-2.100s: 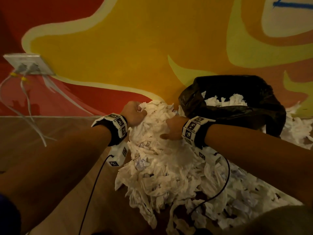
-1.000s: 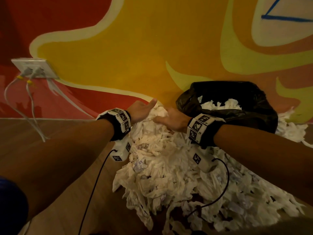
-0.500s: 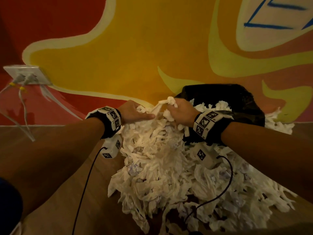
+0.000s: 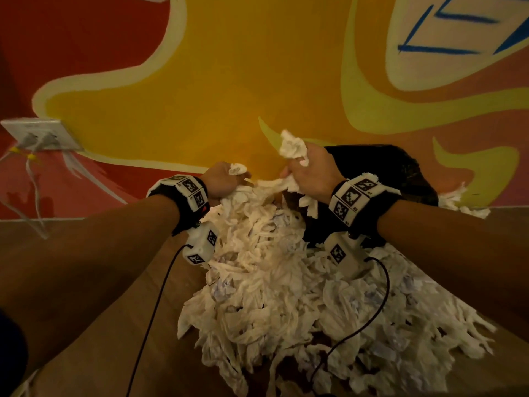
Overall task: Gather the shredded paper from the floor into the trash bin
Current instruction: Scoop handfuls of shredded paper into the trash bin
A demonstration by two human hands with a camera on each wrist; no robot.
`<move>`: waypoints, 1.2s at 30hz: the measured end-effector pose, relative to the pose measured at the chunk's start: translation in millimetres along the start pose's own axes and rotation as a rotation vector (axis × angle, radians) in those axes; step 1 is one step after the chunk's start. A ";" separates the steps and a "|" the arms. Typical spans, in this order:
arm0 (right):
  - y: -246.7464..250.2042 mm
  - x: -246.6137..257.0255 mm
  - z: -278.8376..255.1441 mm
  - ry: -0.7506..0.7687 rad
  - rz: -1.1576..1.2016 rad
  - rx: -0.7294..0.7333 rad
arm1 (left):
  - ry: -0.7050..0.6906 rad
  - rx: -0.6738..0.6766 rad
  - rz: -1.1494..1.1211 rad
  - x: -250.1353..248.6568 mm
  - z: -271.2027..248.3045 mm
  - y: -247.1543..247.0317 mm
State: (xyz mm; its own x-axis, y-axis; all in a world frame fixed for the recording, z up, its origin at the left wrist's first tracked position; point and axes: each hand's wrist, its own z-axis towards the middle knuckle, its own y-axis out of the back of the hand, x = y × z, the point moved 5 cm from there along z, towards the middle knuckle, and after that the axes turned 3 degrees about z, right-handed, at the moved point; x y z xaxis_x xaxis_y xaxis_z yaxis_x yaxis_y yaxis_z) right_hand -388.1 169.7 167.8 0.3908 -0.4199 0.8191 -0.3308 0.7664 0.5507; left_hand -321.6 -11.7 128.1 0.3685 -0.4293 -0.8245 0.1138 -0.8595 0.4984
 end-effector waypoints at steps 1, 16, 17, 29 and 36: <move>2.8 -0.9 -0.1 0.001 0.008 -0.027 | 0.020 0.001 -0.020 -1.5 0.1 -1.5; -34.3 -1.7 -31.5 -0.033 -0.052 0.577 | 0.000 -0.251 -0.488 -66.0 -4.1 -21.3; -34.4 -0.8 -30.5 -0.012 -0.079 0.552 | -0.004 -0.189 -0.581 -68.0 -5.5 -24.2; -8.9 0.3 -5.4 -0.036 0.123 0.222 | 0.039 0.084 -0.495 -56.4 -2.6 -46.4; -1.3 10.7 -4.9 -0.006 0.151 0.218 | 0.026 0.421 -0.497 -57.2 -6.8 -70.6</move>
State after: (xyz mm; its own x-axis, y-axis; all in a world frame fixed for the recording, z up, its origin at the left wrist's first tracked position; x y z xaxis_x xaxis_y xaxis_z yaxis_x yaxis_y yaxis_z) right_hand -379.3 166.6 175.0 0.3178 -0.3125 0.8952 -0.5625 0.6979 0.4433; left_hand -344.5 75.5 141.9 0.3875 0.0497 -0.9205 -0.0927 -0.9914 -0.0926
